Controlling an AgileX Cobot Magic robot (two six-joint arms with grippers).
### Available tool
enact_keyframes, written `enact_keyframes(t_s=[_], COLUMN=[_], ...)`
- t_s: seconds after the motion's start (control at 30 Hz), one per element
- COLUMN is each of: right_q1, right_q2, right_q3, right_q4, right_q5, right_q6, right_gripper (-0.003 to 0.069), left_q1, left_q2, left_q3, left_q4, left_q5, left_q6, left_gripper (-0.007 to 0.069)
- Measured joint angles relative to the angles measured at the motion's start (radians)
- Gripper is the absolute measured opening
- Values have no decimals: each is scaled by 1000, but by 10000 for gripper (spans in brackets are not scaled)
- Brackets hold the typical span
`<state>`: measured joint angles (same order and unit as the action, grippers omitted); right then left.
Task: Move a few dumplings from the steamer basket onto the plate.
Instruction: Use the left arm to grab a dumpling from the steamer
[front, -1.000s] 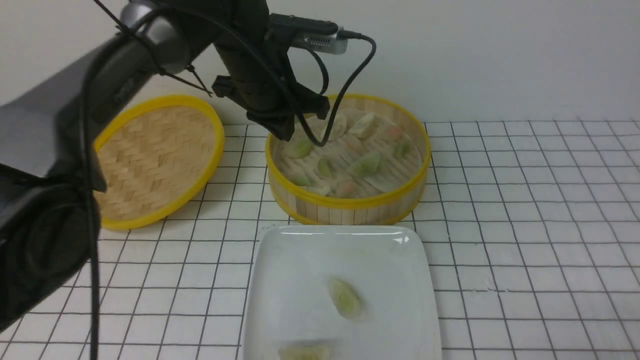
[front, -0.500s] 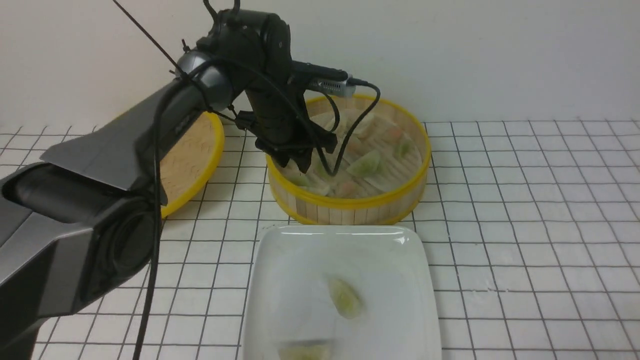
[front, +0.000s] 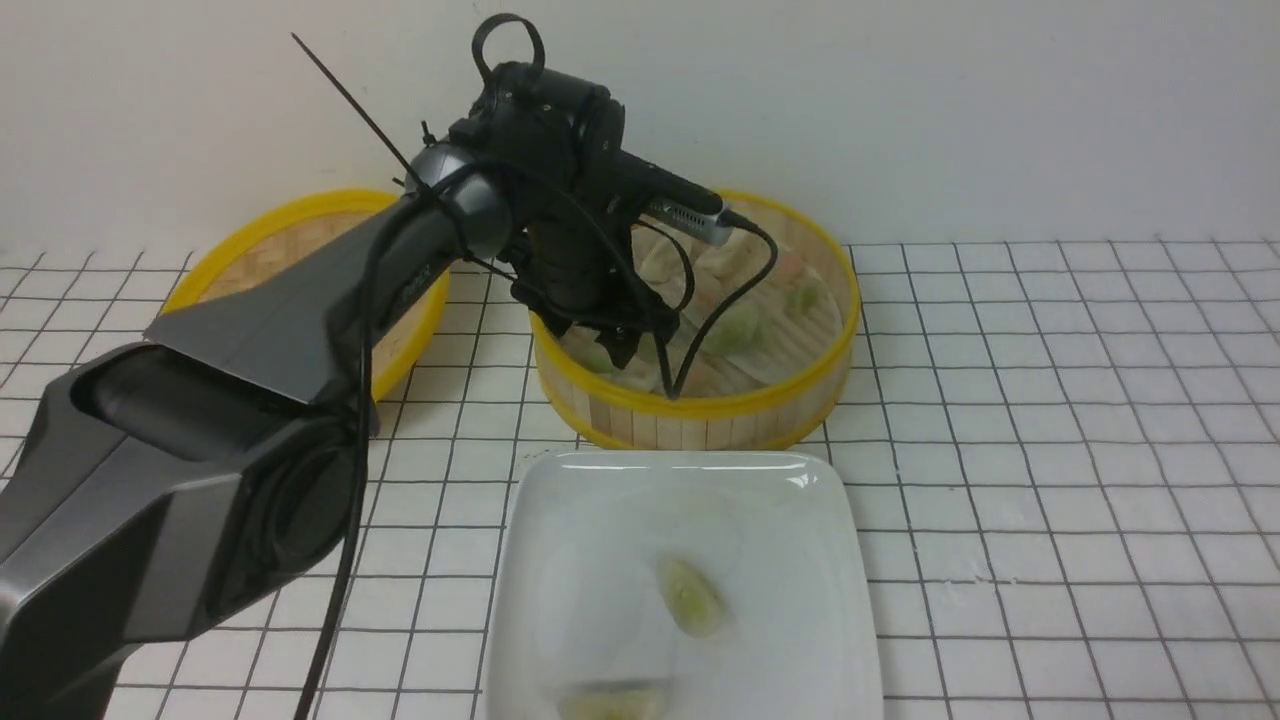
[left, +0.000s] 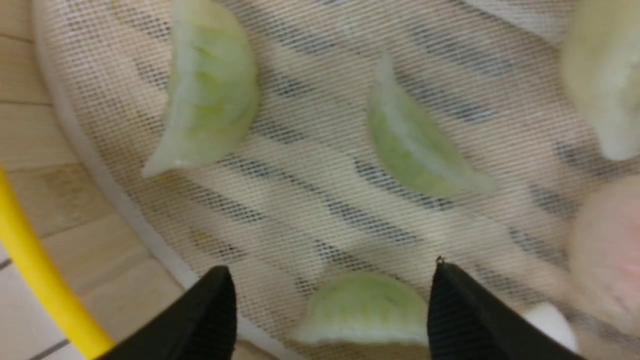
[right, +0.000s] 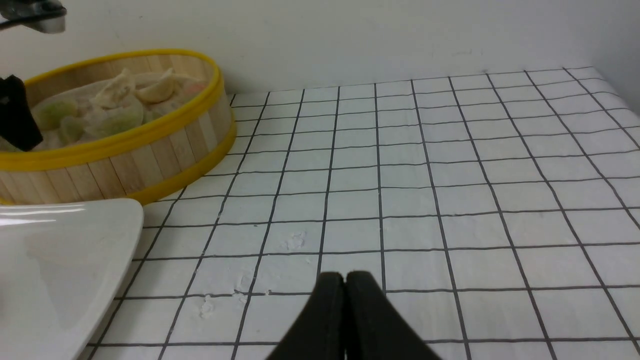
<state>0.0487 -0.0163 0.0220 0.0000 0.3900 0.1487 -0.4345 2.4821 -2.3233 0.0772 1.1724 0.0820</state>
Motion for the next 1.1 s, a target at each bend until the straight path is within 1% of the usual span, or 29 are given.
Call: enact_keyframes(t_s=[0.27, 0.33, 0.4, 0.43, 0.47, 0.5, 0.63, 0.67, 0.7, 0.73, 0.77, 0.8, 0.83, 0.97, 1.1], right_q1=[0, 0, 0, 0, 0, 0, 0, 0, 0, 0, 0, 0, 0, 0, 0], right_q2=[0, 0, 0, 0, 0, 0, 0, 0, 0, 0, 0, 0, 0, 0, 0], right_q3=[0, 0, 0, 0, 0, 0, 0, 0, 0, 0, 0, 0, 0, 0, 0], right_q4=[0, 0, 0, 0, 0, 0, 0, 0, 0, 0, 0, 0, 0, 0, 0], right_q5=[0, 0, 0, 0, 0, 0, 0, 0, 0, 0, 0, 0, 0, 0, 0], right_q6=[0, 0, 0, 0, 0, 0, 0, 0, 0, 0, 0, 0, 0, 0, 0], right_gripper=[-14, -14, -14, -14, -14, -14, -14, -14, -14, -14, -14, -14, -14, -14, -14], left_q1=[-25, -28, -28, -28, -28, -28, -28, -28, -28, -29, -30, -30, -30, -33, -33], left_q2=[27, 31, 33, 33, 33, 33, 36, 36, 34, 29, 19, 19, -8, -66, -88], left_q3=[-5, -9, -11, -11, -12, -13, -48, -60, -75, -95, -103, -104, -111, -116, -119], left_q4=[15, 15, 6, 5, 4, 4, -13, -20, -27, -33, -35, -37, -45, -47, -48], left_q5=[0, 5, 6, 6, 7, 5, 41, 50, 56, 55, 57, 57, 59, 61, 65], left_q6=[-28, -51, -82, -82, -90, -95, -98, -98, -98, -98, -98, -98, -98, -95, -95], left_gripper=[458, 442, 377, 377, 303, 281, 274, 261, 230, 138, 90, 81, 29, -6, -6])
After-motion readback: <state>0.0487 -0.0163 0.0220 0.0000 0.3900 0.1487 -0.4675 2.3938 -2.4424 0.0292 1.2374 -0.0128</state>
